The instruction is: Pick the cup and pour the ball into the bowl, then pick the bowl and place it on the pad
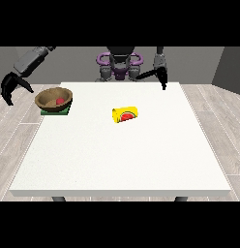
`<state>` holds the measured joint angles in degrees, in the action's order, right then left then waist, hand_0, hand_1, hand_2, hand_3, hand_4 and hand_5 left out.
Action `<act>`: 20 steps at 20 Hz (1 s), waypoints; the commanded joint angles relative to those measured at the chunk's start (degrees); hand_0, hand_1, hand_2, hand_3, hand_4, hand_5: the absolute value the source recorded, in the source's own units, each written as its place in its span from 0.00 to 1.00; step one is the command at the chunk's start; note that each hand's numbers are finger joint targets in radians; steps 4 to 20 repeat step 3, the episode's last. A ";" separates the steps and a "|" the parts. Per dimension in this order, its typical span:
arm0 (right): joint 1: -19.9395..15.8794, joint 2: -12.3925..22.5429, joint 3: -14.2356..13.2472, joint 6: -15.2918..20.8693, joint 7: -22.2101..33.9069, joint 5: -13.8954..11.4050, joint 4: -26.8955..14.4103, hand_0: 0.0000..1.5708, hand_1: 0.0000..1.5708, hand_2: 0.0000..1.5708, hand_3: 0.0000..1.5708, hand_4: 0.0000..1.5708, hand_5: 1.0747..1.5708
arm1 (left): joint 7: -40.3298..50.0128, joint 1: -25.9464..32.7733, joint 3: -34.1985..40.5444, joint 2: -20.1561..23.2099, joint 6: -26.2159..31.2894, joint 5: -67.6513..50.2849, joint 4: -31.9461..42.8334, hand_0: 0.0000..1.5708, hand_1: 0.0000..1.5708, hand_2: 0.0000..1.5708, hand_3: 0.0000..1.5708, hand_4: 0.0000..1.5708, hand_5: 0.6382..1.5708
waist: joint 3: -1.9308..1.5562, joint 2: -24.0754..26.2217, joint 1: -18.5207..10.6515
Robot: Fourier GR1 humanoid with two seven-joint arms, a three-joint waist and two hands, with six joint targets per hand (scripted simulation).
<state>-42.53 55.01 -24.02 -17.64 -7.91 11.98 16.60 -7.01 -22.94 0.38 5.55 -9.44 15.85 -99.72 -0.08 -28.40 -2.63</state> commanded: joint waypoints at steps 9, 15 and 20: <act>-2.77 4.73 -0.63 -9.34 7.09 2.06 1.36 0.00 0.00 0.12 0.18 0.00 0.86 | 1.14 0.96 0.12 -1.40 -1.52 1.33 5.79 0.00 0.00 0.00 0.00 0.00 1.00 | 0.12 7.65 2.77; -2.77 4.73 -0.63 -9.34 7.09 2.06 1.36 0.00 0.00 0.12 0.18 0.00 0.86 | 1.14 0.96 0.12 -1.40 -1.52 1.33 5.79 0.00 0.00 0.00 0.00 0.00 1.00 | 0.12 7.65 2.77; -2.77 4.73 -0.63 -9.34 7.09 2.06 1.36 0.00 0.00 0.12 0.18 0.00 0.86 | 1.14 0.96 0.12 -1.40 -1.52 1.33 5.79 0.00 0.00 0.00 0.00 0.00 1.00 | 0.12 7.65 2.77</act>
